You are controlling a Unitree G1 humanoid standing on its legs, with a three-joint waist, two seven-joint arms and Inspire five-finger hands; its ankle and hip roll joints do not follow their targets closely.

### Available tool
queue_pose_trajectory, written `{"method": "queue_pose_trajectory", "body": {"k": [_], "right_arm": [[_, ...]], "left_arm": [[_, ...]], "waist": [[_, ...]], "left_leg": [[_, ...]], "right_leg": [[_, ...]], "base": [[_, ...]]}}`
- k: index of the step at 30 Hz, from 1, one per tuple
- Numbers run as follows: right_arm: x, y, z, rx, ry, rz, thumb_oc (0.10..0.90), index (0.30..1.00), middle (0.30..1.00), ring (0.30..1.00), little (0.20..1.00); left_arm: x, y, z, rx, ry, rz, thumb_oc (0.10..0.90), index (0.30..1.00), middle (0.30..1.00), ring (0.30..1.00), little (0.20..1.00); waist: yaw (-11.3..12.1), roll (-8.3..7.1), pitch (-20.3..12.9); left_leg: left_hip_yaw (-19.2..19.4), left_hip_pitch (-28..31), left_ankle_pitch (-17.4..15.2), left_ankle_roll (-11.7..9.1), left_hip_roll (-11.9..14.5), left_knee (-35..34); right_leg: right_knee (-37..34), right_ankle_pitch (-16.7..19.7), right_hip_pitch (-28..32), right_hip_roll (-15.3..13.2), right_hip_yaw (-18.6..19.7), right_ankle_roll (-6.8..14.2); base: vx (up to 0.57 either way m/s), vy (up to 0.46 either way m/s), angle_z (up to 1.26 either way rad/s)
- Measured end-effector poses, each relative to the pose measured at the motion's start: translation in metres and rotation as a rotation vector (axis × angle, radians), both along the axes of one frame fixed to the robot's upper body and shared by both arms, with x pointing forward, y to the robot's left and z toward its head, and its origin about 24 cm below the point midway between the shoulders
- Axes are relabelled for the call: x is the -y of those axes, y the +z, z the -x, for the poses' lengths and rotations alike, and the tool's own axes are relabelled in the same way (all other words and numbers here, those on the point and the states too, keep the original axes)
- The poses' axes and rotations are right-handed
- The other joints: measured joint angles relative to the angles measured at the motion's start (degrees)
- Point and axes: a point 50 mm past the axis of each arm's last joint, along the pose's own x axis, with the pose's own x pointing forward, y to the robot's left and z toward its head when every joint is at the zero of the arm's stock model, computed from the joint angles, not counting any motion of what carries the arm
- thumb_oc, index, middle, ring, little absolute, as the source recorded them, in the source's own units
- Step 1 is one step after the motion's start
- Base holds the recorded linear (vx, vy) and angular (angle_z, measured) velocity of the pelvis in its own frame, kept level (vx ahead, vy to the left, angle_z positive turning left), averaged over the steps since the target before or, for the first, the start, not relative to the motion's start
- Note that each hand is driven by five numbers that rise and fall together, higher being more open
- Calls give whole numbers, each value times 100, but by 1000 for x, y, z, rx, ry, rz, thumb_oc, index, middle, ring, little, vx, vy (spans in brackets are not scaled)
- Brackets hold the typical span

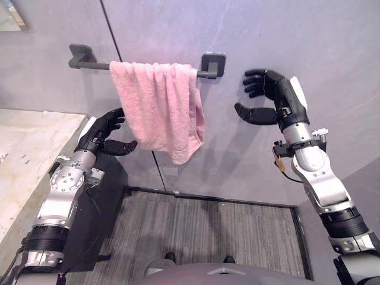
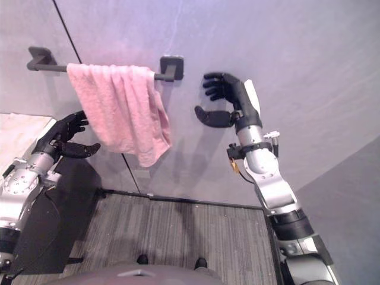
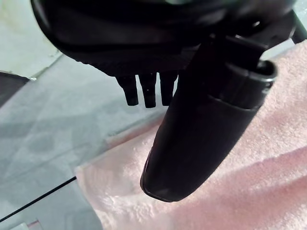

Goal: Organize the bathroom.

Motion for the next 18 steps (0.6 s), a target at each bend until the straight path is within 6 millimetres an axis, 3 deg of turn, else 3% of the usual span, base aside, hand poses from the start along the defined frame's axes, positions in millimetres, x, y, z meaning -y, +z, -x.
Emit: {"method": "queue_pose_trajectory", "body": {"k": [11,18], "right_arm": [[-10,-8,-3,-25,25,-10,800,900,900,900,900],[-16,-14,-8,-46,30,-26,800,900,900,900,900]], "left_arm": [[5,-2,-1,-8,-20,0,800,900,900,900,900],[-2,-8,-4,-35,11,5,800,900,900,900,900]], "waist": [[7,-2,-1],[1,-5,-6]], "left_leg": [[-21,17,3,-7,31,-1],[-60,15,4,-17,45,-2]], "right_leg": [[0,12,31,32,-16,-17],[0,13,50,43,-58,-21]], "base": [[-1,-1,0],[0,-5,2]]}}
